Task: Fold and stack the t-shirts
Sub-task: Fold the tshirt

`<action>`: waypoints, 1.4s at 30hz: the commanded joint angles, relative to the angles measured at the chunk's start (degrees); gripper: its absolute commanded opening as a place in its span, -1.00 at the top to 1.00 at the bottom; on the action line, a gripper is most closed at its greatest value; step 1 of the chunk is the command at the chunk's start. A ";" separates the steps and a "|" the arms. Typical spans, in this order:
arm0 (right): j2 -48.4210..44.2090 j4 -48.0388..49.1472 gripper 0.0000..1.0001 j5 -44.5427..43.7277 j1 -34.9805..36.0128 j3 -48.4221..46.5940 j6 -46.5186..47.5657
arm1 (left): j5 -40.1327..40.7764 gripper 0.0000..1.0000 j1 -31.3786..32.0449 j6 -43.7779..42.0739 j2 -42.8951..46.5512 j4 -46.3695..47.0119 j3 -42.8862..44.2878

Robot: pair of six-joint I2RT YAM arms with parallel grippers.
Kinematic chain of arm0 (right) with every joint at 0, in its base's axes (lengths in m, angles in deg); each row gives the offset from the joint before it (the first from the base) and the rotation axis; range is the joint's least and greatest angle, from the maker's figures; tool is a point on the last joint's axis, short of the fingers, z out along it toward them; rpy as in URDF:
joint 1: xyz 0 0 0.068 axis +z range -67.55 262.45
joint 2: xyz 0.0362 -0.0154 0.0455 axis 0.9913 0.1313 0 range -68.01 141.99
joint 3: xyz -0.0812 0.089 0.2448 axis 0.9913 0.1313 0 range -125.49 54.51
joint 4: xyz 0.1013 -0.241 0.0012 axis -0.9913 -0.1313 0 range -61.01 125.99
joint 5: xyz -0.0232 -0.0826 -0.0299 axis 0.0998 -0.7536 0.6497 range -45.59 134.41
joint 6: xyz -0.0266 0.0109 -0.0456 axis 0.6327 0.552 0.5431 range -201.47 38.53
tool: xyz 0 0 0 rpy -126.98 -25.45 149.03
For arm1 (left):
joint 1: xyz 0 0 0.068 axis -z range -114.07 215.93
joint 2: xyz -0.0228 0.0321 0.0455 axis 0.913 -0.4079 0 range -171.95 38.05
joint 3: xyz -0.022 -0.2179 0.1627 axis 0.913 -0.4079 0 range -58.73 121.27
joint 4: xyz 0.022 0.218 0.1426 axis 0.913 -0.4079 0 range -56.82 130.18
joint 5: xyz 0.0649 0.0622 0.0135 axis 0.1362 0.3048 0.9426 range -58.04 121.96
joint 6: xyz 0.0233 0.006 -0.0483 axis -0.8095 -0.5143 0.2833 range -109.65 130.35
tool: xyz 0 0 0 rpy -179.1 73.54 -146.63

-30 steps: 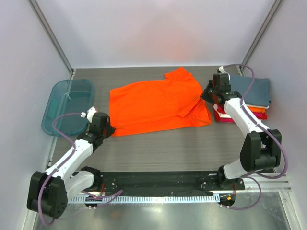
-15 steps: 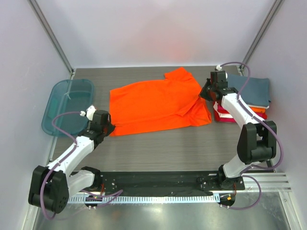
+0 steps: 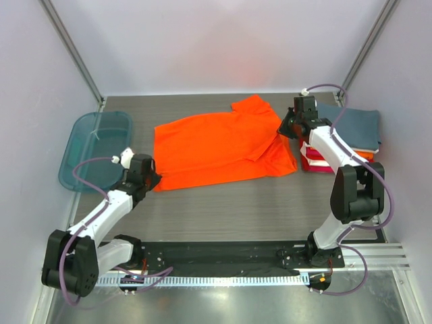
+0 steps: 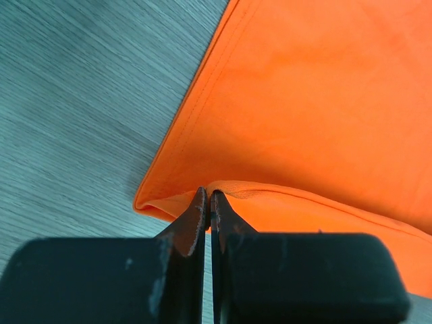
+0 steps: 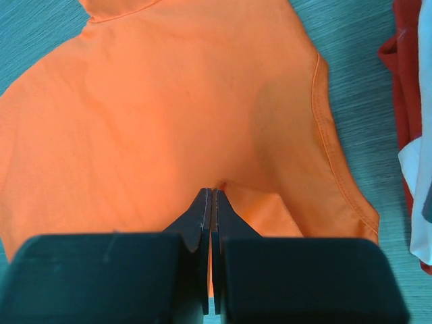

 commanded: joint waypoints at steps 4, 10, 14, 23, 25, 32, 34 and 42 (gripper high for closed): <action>1.87 1.00 0.98 0.81 -0.15 -3.74 0.71 | 1.61 0.99 -0.94 0.80 -0.89 2.27 0.53; 3.98 1.00 0.98 0.98 -0.06 -5.05 0.45 | 1.17 1.00 -1.30 0.89 -1.94 3.15 0.53; 5.56 1.00 0.98 1.16 -0.06 -6.46 0.36 | 0.12 0.99 -1.47 0.89 -3.44 4.11 0.53; 9.08 1.08 0.98 0.63 -0.06 -9.36 0.01 | -0.15 1.00 -2.09 0.72 -5.72 5.08 1.58; 9.34 1.00 0.98 0.10 -0.15 -9.62 0.18 | -0.23 0.99 -2.09 0.54 -6.16 4.91 2.02; 11.19 1.08 0.98 0.45 -0.33 -11.12 0.09 | -0.50 0.99 -2.17 -0.08 -8.36 4.64 3.60; 11.63 1.08 0.98 0.37 -0.33 -11.47 0.09 | -0.58 0.99 -2.18 -0.08 -8.80 4.90 3.78; 12.86 1.00 0.98 0.19 -0.68 -12.79 -0.08 | 0.29 1.00 -2.44 -0.08 -8.36 4.29 5.01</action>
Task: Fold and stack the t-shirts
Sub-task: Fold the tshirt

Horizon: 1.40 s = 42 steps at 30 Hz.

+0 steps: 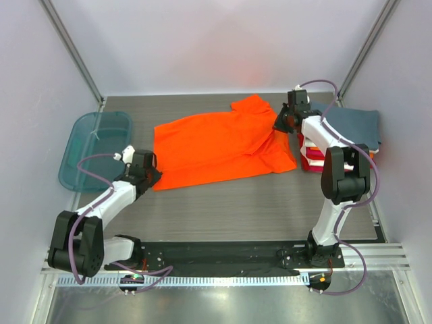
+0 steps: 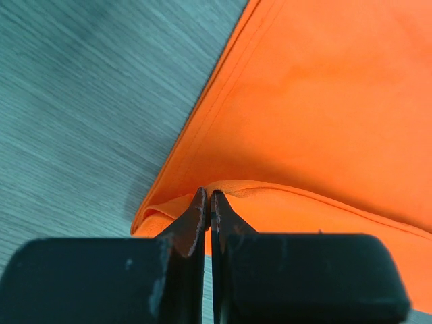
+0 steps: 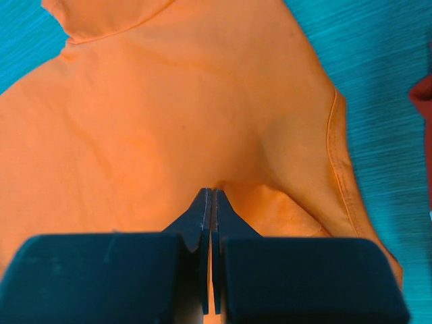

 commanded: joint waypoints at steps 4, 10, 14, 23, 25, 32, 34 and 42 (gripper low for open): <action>-0.23 1.19 0.98 -0.55 -0.59 -2.93 -0.19 | 1.50 0.99 -1.09 0.89 1.94 1.82 1.80; -0.94 1.20 0.97 -0.56 -1.12 -2.67 -0.45 | 1.24 0.99 -1.53 1.24 3.35 2.88 1.08; -1.02 1.28 0.98 -0.47 -1.29 -3.02 -0.63 | 0.62 1.00 -1.53 1.24 2.65 3.14 1.70; 0.91 1.28 0.98 -0.29 -1.29 -4.25 -1.24 | 0.18 1.00 -2.23 1.15 -1.83 4.71 3.46; 1.35 1.28 0.98 -0.38 -1.29 -4.69 -1.33 | -0.08 0.99 -2.40 1.59 -2.89 5.51 3.64; 2.75 1.28 0.66 -0.29 -1.29 -6.53 -1.77 | 1.06 1.00 -2.58 1.16 -5.17 6.48 5.74; 3.11 1.28 -0.06 0.94 -1.29 -7.41 -2.38 | 0.18 0.75 -3.11 0.54 -5.70 5.96 6.71; -5.83 3.55 -0.36 -0.91 -1.29 0.39 -4.50 | 1.58 -0.03 -3.28 0.10 1.30 -1.34 8.38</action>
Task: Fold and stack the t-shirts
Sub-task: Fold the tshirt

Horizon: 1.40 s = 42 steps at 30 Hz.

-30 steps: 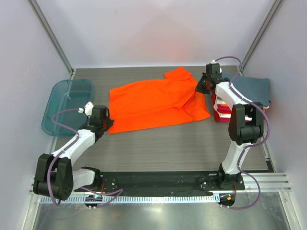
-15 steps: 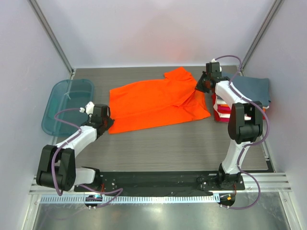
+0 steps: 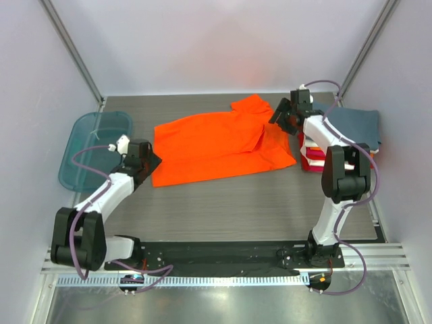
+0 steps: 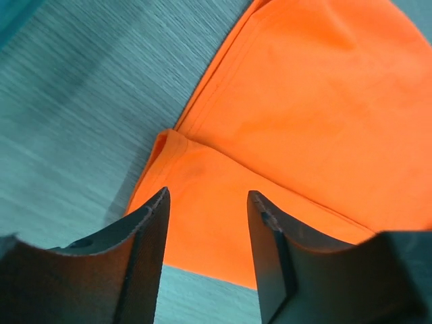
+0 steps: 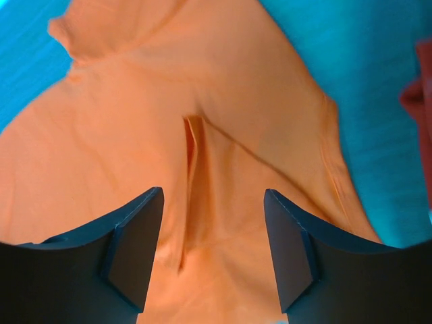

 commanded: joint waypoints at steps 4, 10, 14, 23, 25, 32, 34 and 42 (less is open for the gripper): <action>-16.58 7.78 -0.29 -0.93 -0.31 16.38 -4.26 | 0.01 -0.15 -0.31 0.14 9.90 -5.81 0.08; -29.17 17.36 -0.24 -6.46 -0.22 36.86 -8.65 | -7.37 -0.15 -0.31 5.85 16.85 -4.33 -7.39; -37.16 26.05 -0.25 -8.04 -0.31 47.97 -11.74 | -10.71 -0.08 -0.22 8.58 18.62 0.86 -13.72; -37.19 37.84 -0.31 -13.76 -0.22 58.89 -18.06 | -11.77 -0.06 -0.22 10.87 18.80 5.78 -19.53; -34.82 38.99 -0.30 -14.90 -0.22 58.97 -20.00 | -11.16 -0.06 -0.22 11.83 19.15 6.57 -20.40; -28.23 43.58 -0.23 -18.77 -0.22 57.31 -22.99 | -9.49 -0.06 -0.22 15.00 19.24 8.33 -22.87; -26.82 41.55 -0.13 -19.21 -0.22 54.86 -23.25 | -9.23 -0.06 -0.22 15.09 19.15 8.77 -23.22; -26.00 38.03 0.98 -21.58 -0.22 54.40 -27.03 | -6.15 -0.05 -0.22 15.26 20.64 6.93 -23.13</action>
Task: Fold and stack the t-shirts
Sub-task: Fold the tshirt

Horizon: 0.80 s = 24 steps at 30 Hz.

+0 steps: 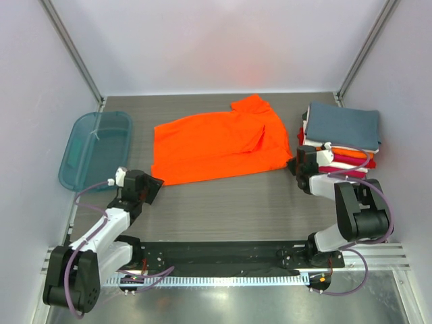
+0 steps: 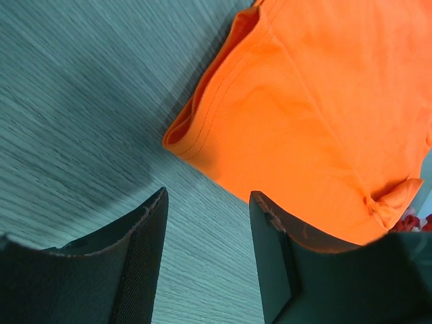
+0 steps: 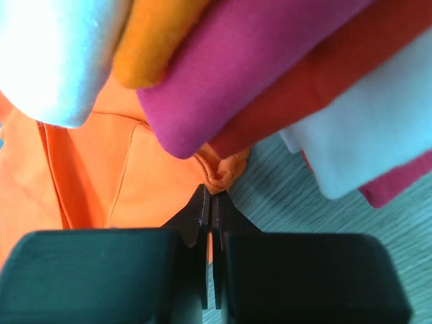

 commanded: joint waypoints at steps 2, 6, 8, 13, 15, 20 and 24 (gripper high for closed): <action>-3.79 1.02 0.98 -4.34 -0.22 1.65 -2.58 | 2.86 -0.05 -0.18 1.19 2.19 0.50 -0.27; -10.11 -1.16 0.98 -3.11 -0.13 5.51 -1.96 | 3.65 -0.05 -0.18 1.80 3.43 0.50 -1.15; -11.79 -3.96 0.98 -2.41 0.30 6.48 -2.05 | 4.09 -0.05 -0.18 2.07 3.69 0.58 -1.76; -15.75 -5.30 0.98 -0.74 0.48 11.23 -3.10 | 4.79 -0.04 -0.18 2.86 3.78 0.94 -2.82; -16.28 -5.04 0.98 -0.21 0.39 12.63 -3.37 | 5.23 -0.03 -0.18 3.30 3.96 1.72 -3.78; -18.03 -4.94 0.97 0.41 0.57 13.26 -2.75 | 7.60 0.00 -0.18 5.32 3.52 5.05 -5.89; -18.21 -5.03 0.98 0.58 0.57 13.52 -2.66 | 9.79 0.06 -0.18 6.72 1.59 10.32 -7.30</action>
